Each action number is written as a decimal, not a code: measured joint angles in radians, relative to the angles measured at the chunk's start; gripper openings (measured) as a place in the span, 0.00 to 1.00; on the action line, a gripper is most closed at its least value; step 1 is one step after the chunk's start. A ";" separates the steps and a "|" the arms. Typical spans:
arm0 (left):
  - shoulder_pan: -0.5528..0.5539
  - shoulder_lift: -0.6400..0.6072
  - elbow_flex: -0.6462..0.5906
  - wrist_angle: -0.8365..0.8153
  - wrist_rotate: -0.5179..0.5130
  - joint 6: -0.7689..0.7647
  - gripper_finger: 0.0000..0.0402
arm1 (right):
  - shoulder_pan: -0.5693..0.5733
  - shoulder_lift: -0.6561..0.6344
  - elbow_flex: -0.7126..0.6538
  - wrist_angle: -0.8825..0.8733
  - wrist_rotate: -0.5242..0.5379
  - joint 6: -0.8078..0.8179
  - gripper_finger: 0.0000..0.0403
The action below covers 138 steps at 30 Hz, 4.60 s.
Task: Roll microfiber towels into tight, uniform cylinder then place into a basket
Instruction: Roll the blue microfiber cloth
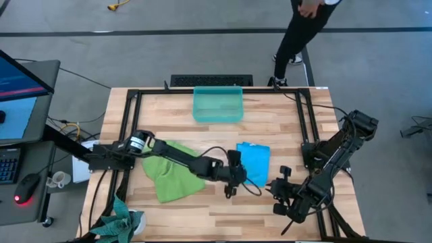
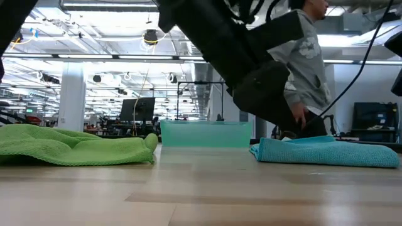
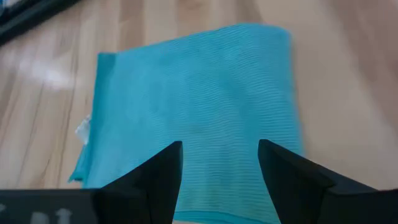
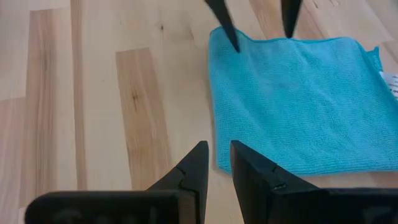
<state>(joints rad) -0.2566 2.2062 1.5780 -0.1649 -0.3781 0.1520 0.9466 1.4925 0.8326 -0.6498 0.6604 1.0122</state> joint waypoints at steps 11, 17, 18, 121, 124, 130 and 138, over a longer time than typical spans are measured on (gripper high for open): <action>0.015 0.022 -0.084 0.067 0.027 -0.035 0.51 | 0.000 0.000 0.000 0.000 -0.001 0.000 0.23; 0.014 0.018 -0.111 0.084 0.030 -0.079 0.51 | 0.000 0.000 0.000 0.000 -0.001 0.000 0.23; 0.011 0.018 -0.112 0.090 0.030 -0.079 0.51 | 0.000 0.000 0.000 0.000 -0.001 0.000 0.23; -0.189 0.021 0.135 -0.430 -0.079 -0.086 0.51 | -0.105 0.002 -0.148 0.507 -0.060 -0.333 0.23; -0.188 0.021 0.135 -0.430 -0.080 -0.093 0.51 | -0.105 0.002 -0.148 0.555 -0.059 -0.388 0.23; -0.188 0.021 0.135 -0.429 -0.080 -0.106 0.51 | -0.105 0.002 -0.148 0.645 -0.058 -0.511 0.23; -0.186 0.021 0.135 -0.419 -0.080 -0.113 0.51 | -0.105 0.002 -0.147 0.689 -0.057 -0.577 0.23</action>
<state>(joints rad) -0.4427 2.2272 1.7130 -0.5843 -0.4580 0.0385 0.8417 1.4940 0.6853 0.0392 0.6029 0.4351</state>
